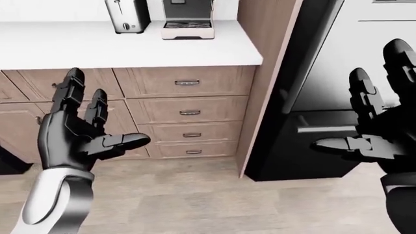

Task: Navigate to the stove.

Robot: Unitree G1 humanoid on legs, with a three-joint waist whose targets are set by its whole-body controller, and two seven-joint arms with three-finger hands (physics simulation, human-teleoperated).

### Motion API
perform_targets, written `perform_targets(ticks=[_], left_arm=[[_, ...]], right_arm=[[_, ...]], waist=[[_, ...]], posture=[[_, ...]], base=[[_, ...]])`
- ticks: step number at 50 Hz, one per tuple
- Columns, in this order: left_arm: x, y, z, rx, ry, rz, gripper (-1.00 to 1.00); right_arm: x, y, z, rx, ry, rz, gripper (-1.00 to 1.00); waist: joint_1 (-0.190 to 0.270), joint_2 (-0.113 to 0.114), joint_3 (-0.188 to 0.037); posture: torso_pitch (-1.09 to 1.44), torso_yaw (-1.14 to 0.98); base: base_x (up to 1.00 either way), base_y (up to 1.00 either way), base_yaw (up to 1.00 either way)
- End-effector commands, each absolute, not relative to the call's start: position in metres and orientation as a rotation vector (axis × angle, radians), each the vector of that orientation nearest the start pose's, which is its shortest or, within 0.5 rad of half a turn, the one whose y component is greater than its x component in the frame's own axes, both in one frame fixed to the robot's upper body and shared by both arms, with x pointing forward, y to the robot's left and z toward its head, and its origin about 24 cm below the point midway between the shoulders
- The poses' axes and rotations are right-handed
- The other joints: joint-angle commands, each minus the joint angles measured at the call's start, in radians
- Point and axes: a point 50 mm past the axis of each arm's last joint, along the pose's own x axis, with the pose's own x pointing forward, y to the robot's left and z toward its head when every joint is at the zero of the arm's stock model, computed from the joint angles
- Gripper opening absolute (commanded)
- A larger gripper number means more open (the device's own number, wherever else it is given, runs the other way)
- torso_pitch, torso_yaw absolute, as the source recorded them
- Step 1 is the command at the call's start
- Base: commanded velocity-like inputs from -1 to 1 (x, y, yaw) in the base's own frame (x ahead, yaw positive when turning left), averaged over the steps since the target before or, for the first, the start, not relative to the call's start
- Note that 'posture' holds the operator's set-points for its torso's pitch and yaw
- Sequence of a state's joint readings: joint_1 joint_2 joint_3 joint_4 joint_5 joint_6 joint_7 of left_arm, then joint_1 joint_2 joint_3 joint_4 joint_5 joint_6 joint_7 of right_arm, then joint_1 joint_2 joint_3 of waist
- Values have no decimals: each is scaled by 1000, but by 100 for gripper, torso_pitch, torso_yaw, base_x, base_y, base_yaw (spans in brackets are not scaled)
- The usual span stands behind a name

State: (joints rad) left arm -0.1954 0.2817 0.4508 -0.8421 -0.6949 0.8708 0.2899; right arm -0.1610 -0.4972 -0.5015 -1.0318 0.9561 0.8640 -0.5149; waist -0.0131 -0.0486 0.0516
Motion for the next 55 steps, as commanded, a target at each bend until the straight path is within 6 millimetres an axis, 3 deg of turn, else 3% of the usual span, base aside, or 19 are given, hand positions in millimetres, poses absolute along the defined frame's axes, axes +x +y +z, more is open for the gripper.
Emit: perform_targets(ticks=[1, 4, 8, 10, 12, 13, 14, 21, 25, 27, 30, 35, 37, 38, 39, 47, 51, 53, 55], left_arm=[[214, 216, 221, -173, -286, 123, 100], [214, 216, 221, -174, -286, 123, 100], [214, 215, 221, -173, -286, 122, 100], [216, 215, 220, -172, -284, 121, 100], [217, 215, 220, -171, -284, 121, 100], [216, 215, 220, -172, -283, 122, 100], [216, 215, 220, -172, -283, 121, 100], [217, 216, 218, -167, -284, 126, 100], [216, 217, 217, -168, -283, 127, 100], [216, 217, 218, -169, -283, 128, 100], [216, 217, 217, -170, -283, 129, 100], [214, 217, 217, -168, -284, 129, 100], [214, 217, 216, -168, -282, 130, 100], [215, 217, 216, -168, -282, 131, 100], [215, 217, 216, -169, -282, 131, 100], [214, 217, 216, -169, -283, 129, 100], [215, 218, 216, -168, -278, 128, 100], [215, 217, 216, -167, -278, 127, 100], [215, 218, 216, -168, -279, 128, 100]], right_arm=[[181, -205, 250, 61, -393, -117, 100], [181, -205, 250, 62, -393, -116, 100], [182, -205, 250, 64, -393, -117, 100], [182, -204, 249, 63, -391, -115, 100], [182, -204, 249, 63, -391, -114, 100], [182, -205, 249, 64, -390, -115, 100], [182, -205, 249, 65, -390, -116, 100], [182, -207, 248, 69, -388, -127, 100], [182, -206, 248, 71, -387, -126, 100], [182, -206, 248, 72, -388, -127, 100], [182, -206, 247, 73, -386, -128, 100], [182, -206, 247, 71, -383, -125, 100], [182, -205, 247, 73, -383, -123, 100], [182, -205, 246, 74, -383, -122, 100], [183, -204, 246, 73, -381, -119, 100], [184, -205, 242, 74, -376, -123, 100], [184, -206, 242, 68, -374, -130, 100], [183, -209, 243, 74, -375, -137, 100], [184, -207, 242, 72, -373, -133, 100]], waist=[[6, -15, -18], [6, -14, -30], [5, 32, -12], [2, 76, -17], [6, 147, -29], [11, 97, -19], [8, 106, -21], [12, 42, -20], [13, -21, -21], [2, 0, -21], [6, -13, -31], [4, 44, -13], [1, 100, -27], [6, 151, -41], [13, 104, -26], [13, 41, -18], [13, -25, -22], [1, -2, -20], [6, -14, -25]], posture=[[0, 0], [0, 0], [0, 0], [0, 0], [0, 0], [0, 0], [0, 0], [0, 0], [0, 0], [0, 0], [0, 0], [0, 0], [0, 0], [0, 0], [0, 0], [0, 0], [0, 0], [0, 0], [0, 0]], base=[[0, 30, 0], [0, 30, 0], [0, 30, 0], [0, 29, 0], [0, 30, 0], [0, 30, 0], [0, 30, 0], [0, 29, 0], [0, 30, 0], [0, 30, 0], [0, 30, 0], [0, 29, 0], [0, 30, 0], [0, 29, 0], [0, 30, 0], [0, 29, 0], [0, 29, 0], [0, 29, 0], [0, 30, 0]])
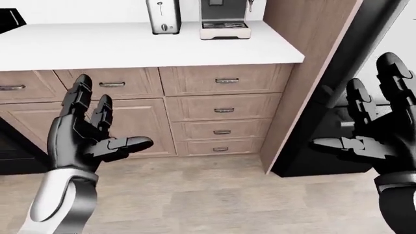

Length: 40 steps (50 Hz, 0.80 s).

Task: Navigate to the stove.

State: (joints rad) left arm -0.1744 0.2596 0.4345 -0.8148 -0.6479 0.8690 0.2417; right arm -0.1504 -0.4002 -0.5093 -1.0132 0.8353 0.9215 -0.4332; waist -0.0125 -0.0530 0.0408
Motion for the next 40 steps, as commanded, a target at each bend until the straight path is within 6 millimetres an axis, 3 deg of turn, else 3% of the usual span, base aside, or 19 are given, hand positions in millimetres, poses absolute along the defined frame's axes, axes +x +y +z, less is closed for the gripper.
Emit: perform_targets(ticks=[1, 6, 8, 9, 10, 11, 14, 18, 21, 22, 24, 25, 28, 31, 33, 35, 36, 37, 40], left_arm=[[214, 218, 216, -167, -278, 128, 100], [215, 218, 216, -168, -276, 128, 100], [215, 217, 216, -167, -277, 126, 100], [216, 217, 216, -167, -277, 125, 100], [216, 217, 215, -167, -277, 126, 100], [216, 217, 215, -167, -276, 125, 100], [216, 216, 215, -167, -274, 125, 100], [217, 216, 216, -168, -273, 123, 100], [216, 216, 216, -168, -271, 122, 100], [217, 216, 216, -168, -269, 123, 100], [218, 215, 215, -167, -268, 121, 100], [218, 215, 215, -167, -268, 121, 100], [220, 214, 214, -167, -266, 120, 100], [220, 214, 214, -166, -265, 120, 100], [221, 214, 214, -168, -265, 118, 100], [222, 214, 214, -165, -265, 117, 100], [223, 213, 214, -163, -264, 117, 100], [222, 213, 214, -162, -264, 115, 100], [221, 213, 214, -162, -263, 116, 100]], right_arm=[[183, -207, 243, 73, -373, -134, 100], [183, -208, 242, 72, -371, -137, 100], [184, -208, 242, 70, -367, -134, 100], [184, -207, 242, 70, -368, -133, 100], [184, -207, 241, 70, -367, -132, 100], [184, -207, 241, 69, -366, -132, 100], [185, -207, 241, 69, -364, -130, 100], [185, -207, 241, 69, -364, -129, 100], [185, -206, 241, 68, -361, -128, 100], [186, -206, 240, 68, -359, -127, 100], [186, -206, 240, 68, -358, -126, 100], [186, -206, 240, 67, -357, -126, 100], [187, -206, 240, 68, -356, -126, 100], [188, -206, 240, 67, -355, -127, 100], [188, -205, 238, 68, -351, -125, 100], [189, -205, 237, 66, -346, -122, 100], [190, -204, 237, 67, -338, -117, 100], [190, -205, 237, 68, -340, -119, 100], [189, -205, 237, 68, -342, -123, 100]], waist=[[5, -6, -19], [3, 49, -2], [1, 107, -16], [6, 158, -31], [12, 109, -15], [10, 115, -11], [14, 84, -20], [13, 47, -8], [12, 5, -5], [12, -20, -12], [0, 2, -8], [9, -10, -9], [8, 2, -21], [5, 37, -5], [1, 77, -8], [6, 164, -34], [12, 107, -16], [10, 119, -14], [13, 88, -22]], posture=[[0, 0], [0, 0], [0, 0], [0, 0], [0, 0], [0, 0], [0, 0], [0, 0], [0, 0], [0, 0], [0, 0], [0, 0], [0, 0], [0, 0], [0, 0], [0, 0], [0, 0], [0, 0], [0, 0]], base=[[0, 30, 0], [0, 30, 0], [0, 30, 0], [0, 30, 0], [0, 30, 0], [0, 29, 0], [0, 30, 0], [0, 30, 0], [0, 29, 0], [0, 29, 0], [0, 29, 0], [0, 30, 0], [0, 29, 0], [0, 29, 0], [0, 30, 0], [0, 30, 0], [0, 30, 0], [0, 30, 0], [0, 30, 0]])
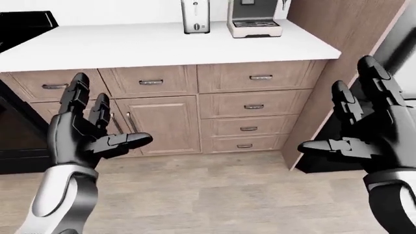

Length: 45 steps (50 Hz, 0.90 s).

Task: Navigate to the stove.

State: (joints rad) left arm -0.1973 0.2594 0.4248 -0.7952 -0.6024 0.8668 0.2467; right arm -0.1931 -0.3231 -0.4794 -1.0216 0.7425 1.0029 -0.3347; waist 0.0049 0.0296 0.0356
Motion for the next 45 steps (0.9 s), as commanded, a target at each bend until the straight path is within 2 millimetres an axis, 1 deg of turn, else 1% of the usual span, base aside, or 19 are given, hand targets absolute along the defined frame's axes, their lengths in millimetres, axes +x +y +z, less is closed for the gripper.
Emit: perform_targets(ticks=[1, 6, 8, 9, 13, 16, 19, 20, 21, 22, 23, 30, 32, 33, 35, 37, 40, 43, 45], left_arm=[[220, 213, 214, -163, -263, 115, 100], [219, 212, 213, -160, -264, 113, 100], [220, 212, 212, -162, -264, 115, 100], [220, 212, 212, -162, -264, 116, 100], [219, 213, 211, -164, -264, 120, 100], [219, 213, 211, -165, -263, 119, 100], [220, 214, 210, -166, -264, 118, 100], [219, 214, 211, -167, -265, 119, 100], [220, 214, 210, -166, -265, 119, 100], [219, 214, 210, -166, -263, 120, 100], [219, 214, 210, -166, -263, 120, 100], [219, 214, 209, -165, -263, 122, 100], [218, 215, 210, -165, -263, 123, 100], [218, 215, 210, -166, -263, 124, 100], [218, 215, 210, -166, -263, 125, 100], [217, 215, 210, -165, -264, 124, 100], [218, 215, 210, -166, -263, 126, 100], [218, 216, 209, -166, -263, 126, 100], [218, 215, 210, -165, -263, 127, 100]], right_arm=[[188, -206, 238, 68, -345, -128, 100], [189, -205, 236, 67, -343, -125, 100], [189, -205, 236, 65, -343, -124, 100], [189, -205, 235, 65, -342, -125, 100], [189, -204, 232, 59, -337, -123, 100], [189, -204, 232, 58, -336, -121, 100], [190, -204, 233, 54, -338, -117, 100], [189, -204, 232, 52, -336, -118, 100], [189, -204, 232, 52, -335, -119, 100], [189, -204, 231, 51, -334, -119, 100], [189, -204, 231, 51, -335, -117, 100], [189, -204, 231, 48, -334, -116, 100], [189, -204, 232, 50, -336, -116, 100], [189, -204, 231, 50, -335, -116, 100], [188, -205, 232, 51, -336, -117, 100], [188, -205, 232, 51, -335, -118, 100], [188, -205, 232, 53, -336, -118, 100], [187, -205, 232, 55, -336, -120, 100], [188, -205, 232, 55, -334, -119, 100]], waist=[[-4, -5, -13], [-6, -60, -1], [-7, -106, -10], [-12, -87, -7], [-12, -85, -17], [-12, -56, -6], [-17, 3, -4], [-17, 45, -19], [-20, 58, -31], [-7, 36, -12], [-11, 35, -4], [-10, -42, -3], [-9, -74, -2], [-9, -99, -8], [-19, -80, -6], [-13, -92, -13], [-11, -73, -15], [-14, -32, -1], [-18, 23, -14]], posture=[[0, 0], [0, 0], [0, 0], [0, 0], [0, 0], [0, 0], [0, 0], [0, 0], [0, 0], [0, 0], [0, 0], [0, 0], [0, 0], [0, 0], [0, 0], [0, 0], [0, 0], [0, 0], [0, 0]], base=[[0, 30, 0], [0, 30, 0], [0, 30, 0], [0, 30, 0], [0, 30, 0], [0, 29, 0], [0, 29, 0], [0, 30, 0], [0, 30, 0], [0, 30, 0], [0, 31, 0], [0, 31, 0], [0, 31, 0], [0, 31, 0], [0, 32, 0], [0, 32, 0], [0, 32, 0], [0, 32, 0], [0, 32, 0]])
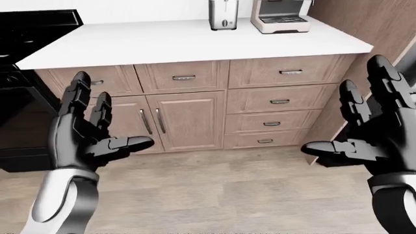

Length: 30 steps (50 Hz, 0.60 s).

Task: Navigate to the stove.

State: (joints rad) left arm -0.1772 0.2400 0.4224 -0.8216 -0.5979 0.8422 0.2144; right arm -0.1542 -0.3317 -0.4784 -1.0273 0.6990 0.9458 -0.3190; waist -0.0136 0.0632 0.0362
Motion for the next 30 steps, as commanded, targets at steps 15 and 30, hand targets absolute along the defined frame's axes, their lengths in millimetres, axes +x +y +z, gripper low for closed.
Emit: perform_targets(ticks=[15, 30], left_arm=[[218, 214, 209, -165, -260, 120, 100], [219, 214, 209, -166, -259, 117, 100]], right_arm=[[189, -205, 230, 57, -327, -125, 100], [190, -206, 228, 59, -322, -127, 100]], waist=[[8, -124, -8], [15, -5, -13]], posture=[[0, 0], [0, 0]], base=[[0, 32, 0], [0, 32, 0]])
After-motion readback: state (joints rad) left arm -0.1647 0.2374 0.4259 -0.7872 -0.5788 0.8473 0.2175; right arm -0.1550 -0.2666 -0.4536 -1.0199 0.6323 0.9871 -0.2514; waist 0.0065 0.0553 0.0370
